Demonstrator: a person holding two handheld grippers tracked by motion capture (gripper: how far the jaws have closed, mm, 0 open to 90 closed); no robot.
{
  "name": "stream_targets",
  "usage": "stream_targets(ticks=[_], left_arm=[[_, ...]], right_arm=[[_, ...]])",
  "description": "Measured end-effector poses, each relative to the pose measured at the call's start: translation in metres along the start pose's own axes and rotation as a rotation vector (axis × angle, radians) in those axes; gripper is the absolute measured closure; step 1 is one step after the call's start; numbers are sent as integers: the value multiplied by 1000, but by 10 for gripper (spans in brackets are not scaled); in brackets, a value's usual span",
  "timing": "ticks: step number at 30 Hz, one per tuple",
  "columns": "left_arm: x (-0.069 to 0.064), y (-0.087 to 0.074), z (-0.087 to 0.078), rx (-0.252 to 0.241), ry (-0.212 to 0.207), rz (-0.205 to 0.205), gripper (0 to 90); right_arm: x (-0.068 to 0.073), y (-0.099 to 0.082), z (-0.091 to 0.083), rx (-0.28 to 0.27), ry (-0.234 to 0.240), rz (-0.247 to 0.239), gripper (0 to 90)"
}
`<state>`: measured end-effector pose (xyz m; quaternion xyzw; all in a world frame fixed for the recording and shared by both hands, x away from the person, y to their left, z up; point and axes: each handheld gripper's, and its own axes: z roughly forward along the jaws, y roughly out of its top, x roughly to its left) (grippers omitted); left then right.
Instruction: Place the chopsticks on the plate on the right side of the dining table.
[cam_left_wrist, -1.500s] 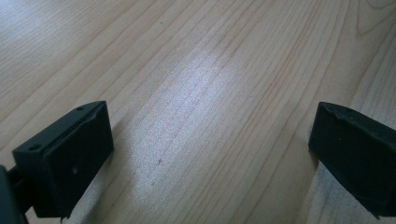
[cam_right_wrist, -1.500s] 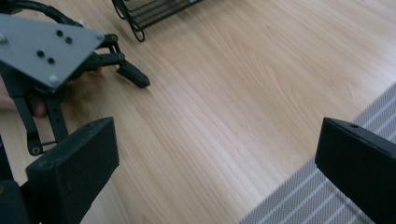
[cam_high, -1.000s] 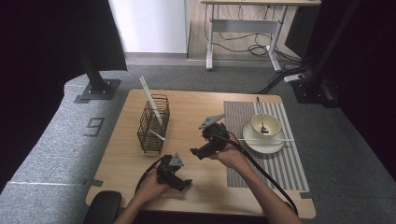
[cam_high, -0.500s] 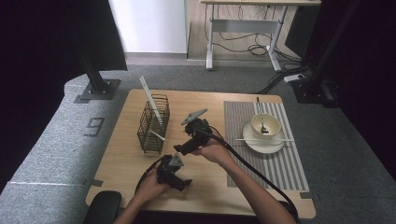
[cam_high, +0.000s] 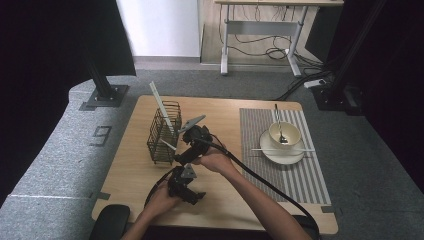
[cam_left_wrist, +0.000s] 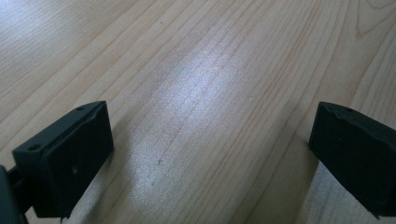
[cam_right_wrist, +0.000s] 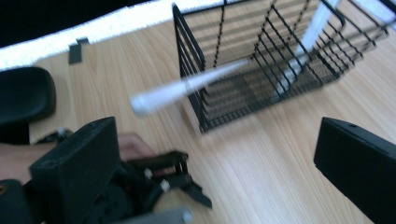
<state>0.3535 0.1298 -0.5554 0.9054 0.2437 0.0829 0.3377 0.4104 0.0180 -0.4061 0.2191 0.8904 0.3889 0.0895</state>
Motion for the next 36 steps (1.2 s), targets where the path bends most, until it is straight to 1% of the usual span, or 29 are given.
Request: stream_targets(ticks=[3, 4, 7, 8, 9, 12, 13, 15, 18, 20, 22, 23, 25, 30, 36], left_arm=[[0, 0, 0, -3, -1, -2, 0], [0, 0, 0, -1, -2, 0, 0], [0, 0, 0, -1, 0, 2, 0], [0, 0, 0, -3, -1, 1, 0], [0, 0, 0, -3, -1, 1, 0], [0, 0, 0, -5, 0, 3, 0], [0, 0, 0, -3, 1, 0, 0], [0, 0, 0, -4, -1, 5, 0], [0, 0, 0, -3, 0, 2, 0], [0, 0, 0, -5, -1, 4, 0], [0, 0, 0, -4, -1, 5, 0], [0, 0, 0, -4, -1, 6, 0], [0, 0, 0, -3, -1, 6, 0], [1, 0, 0, -3, -3, 7, 0], [1, 0, 0, -2, -3, 8, 0]], right_arm=[[1, 4, 5, 4, -7, -2, 19], [2, 6, 8, 0, -5, -1, 39], [2, 7, 11, -7, -6, -7, 66], [0, 7, 12, -10, -18, -1, 93], [0, 7, 12, -10, -18, -1, 93], [-4, 6, 13, -17, -40, 8, 117], [-7, 7, 11, -26, -49, 19, 126], [-8, 7, 10, -30, -57, 15, 129], [-11, 8, 7, -39, -89, 11, 143], [-13, 8, 6, -44, -96, 14, 170], [-16, 9, 6, -48, -124, 4, 218], [-16, 9, 6, -48, -124, 4, 218], [-17, 8, 7, -50, -137, 0, 245], [-22, 8, 12, -63, -135, 26, 328], [-27, 10, 16, -74, -127, 46, 436]])
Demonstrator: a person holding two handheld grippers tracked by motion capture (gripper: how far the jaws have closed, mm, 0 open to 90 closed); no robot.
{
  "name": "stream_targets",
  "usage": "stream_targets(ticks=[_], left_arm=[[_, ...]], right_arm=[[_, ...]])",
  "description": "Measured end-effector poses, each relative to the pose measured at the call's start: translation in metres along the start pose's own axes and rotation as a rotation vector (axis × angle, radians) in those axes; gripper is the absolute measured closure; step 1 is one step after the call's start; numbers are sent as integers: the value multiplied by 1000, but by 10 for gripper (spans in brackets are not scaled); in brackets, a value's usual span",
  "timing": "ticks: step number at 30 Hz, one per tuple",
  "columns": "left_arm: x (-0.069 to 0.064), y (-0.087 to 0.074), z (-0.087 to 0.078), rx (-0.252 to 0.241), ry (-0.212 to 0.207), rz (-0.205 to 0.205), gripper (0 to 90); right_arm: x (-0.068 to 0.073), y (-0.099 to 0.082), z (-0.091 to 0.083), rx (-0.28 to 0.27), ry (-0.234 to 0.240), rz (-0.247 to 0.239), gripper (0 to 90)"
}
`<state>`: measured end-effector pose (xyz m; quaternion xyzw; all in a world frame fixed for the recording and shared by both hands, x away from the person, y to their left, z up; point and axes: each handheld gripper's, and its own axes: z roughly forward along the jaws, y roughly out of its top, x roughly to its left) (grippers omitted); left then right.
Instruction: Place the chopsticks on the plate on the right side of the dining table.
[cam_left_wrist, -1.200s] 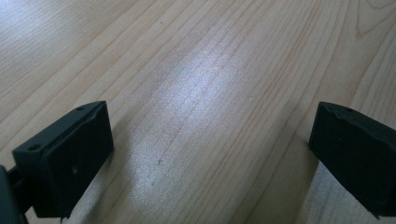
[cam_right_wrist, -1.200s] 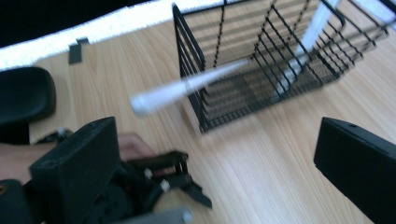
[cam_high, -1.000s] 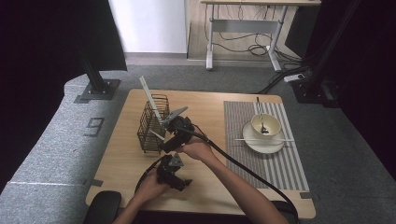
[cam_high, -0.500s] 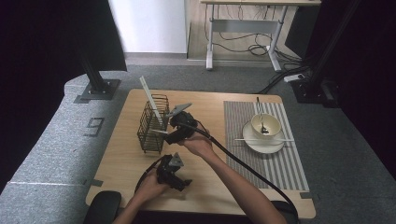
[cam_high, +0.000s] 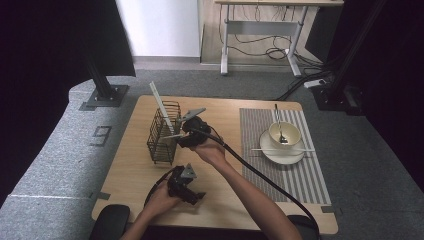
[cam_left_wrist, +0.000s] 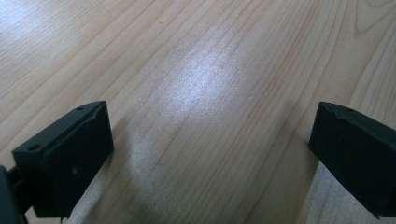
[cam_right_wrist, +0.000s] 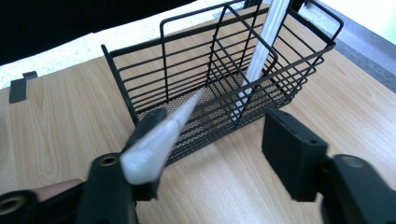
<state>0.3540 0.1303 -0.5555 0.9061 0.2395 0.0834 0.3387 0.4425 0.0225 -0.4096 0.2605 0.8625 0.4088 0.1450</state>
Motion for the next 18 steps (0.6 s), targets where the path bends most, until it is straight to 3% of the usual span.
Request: stream_targets(ticks=[17, 18], left_arm=[[0, 0, 0, 0, 0, 0, 0], [0, 0, 0, 0, 0, 0, 0]], right_arm=[[-5, 6, 2, -26, -19, -3, 692], [-5, 6, 1, -30, -18, -1, 740]])
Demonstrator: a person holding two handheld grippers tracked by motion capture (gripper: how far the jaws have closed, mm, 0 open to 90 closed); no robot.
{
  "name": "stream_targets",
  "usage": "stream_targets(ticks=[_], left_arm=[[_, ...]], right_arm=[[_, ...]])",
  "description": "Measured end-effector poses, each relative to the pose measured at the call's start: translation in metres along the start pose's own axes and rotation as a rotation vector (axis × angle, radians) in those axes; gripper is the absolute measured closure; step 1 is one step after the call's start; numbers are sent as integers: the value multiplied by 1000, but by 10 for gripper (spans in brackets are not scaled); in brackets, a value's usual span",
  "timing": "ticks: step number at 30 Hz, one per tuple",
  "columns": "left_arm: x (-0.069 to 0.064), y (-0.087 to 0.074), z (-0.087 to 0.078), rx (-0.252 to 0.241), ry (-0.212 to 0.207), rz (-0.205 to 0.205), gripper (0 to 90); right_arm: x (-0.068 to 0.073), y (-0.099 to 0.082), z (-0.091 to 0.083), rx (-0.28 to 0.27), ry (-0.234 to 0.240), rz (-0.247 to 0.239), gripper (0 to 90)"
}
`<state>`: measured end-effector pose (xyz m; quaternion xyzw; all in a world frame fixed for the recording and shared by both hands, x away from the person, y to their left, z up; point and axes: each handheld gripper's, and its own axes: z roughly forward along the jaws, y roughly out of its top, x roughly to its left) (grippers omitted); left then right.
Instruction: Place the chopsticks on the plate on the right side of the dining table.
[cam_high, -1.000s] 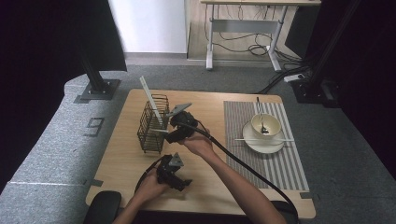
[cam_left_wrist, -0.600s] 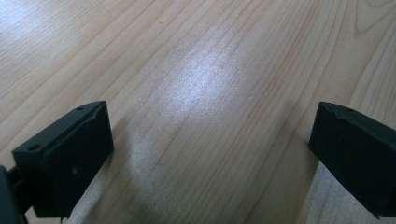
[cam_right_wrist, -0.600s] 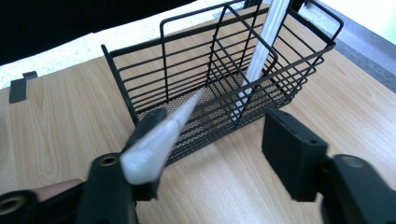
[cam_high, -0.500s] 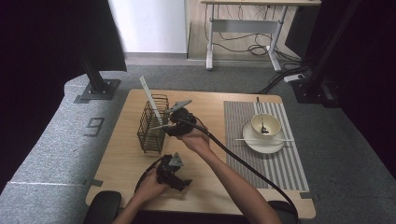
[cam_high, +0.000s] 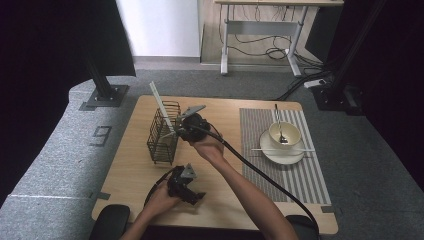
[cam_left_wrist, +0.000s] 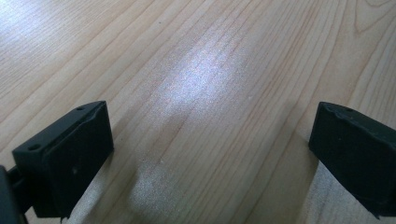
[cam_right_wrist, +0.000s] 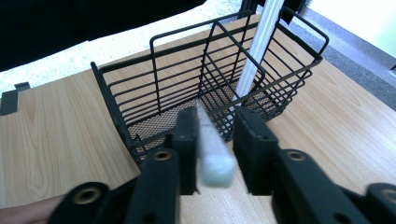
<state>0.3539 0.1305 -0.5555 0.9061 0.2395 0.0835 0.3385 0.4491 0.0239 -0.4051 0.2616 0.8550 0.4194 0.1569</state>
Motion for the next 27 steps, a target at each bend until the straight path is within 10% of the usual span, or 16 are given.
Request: stream_targets(ticks=[27], left_arm=[[0, 0, 0, 0, 1, 5, 0]], right_arm=[[-2, 11, -36, -12, 27, -43, 820]])
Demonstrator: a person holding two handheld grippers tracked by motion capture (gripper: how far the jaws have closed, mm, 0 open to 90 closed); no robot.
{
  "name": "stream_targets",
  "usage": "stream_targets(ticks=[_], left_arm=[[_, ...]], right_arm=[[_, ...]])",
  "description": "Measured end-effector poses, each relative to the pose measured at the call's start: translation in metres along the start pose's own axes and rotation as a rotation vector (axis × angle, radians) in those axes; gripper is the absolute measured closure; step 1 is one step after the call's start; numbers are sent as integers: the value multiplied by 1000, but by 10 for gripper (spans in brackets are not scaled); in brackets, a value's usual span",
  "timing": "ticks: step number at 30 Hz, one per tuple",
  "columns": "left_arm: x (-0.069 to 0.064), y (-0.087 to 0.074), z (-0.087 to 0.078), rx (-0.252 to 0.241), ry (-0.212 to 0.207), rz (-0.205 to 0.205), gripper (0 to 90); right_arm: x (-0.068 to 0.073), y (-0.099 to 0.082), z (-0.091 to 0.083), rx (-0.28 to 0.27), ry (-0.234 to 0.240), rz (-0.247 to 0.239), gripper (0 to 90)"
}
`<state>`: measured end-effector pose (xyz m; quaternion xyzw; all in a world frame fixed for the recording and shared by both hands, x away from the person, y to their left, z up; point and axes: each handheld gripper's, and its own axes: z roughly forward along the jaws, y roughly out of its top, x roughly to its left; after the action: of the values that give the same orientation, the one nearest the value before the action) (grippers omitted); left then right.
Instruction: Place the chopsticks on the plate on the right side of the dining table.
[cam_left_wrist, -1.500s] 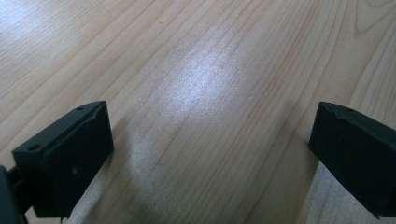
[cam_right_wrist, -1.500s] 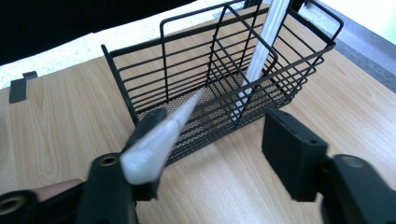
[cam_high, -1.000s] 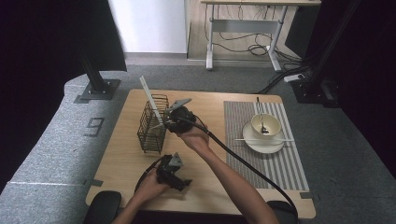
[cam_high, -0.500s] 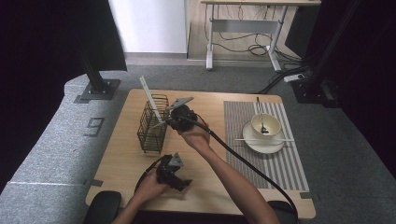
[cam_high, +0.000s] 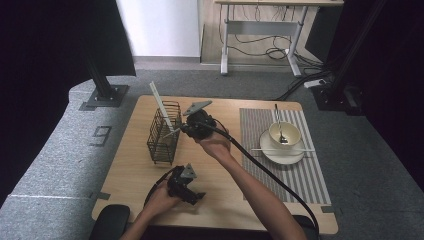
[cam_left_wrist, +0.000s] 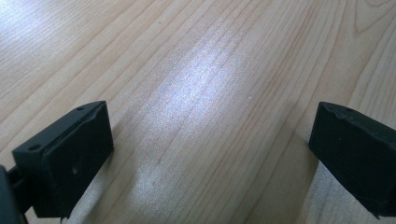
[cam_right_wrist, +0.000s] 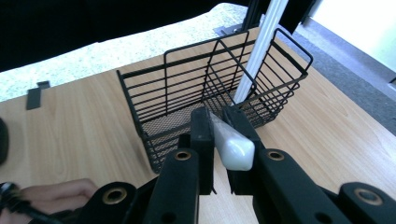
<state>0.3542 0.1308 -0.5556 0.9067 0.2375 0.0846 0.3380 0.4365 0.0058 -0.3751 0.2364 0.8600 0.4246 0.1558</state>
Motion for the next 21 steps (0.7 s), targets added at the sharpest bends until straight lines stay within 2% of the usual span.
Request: stream_targets(ticks=[10, 21], left_arm=[[0, 0, 0, -2, -1, -2, 0], [0, 0, 0, -3, 0, -2, 0]], right_arm=[[-3, 2, -19, -9, 52, 22, 820], [-11, 3, -46, -35, 77, 45, 820]])
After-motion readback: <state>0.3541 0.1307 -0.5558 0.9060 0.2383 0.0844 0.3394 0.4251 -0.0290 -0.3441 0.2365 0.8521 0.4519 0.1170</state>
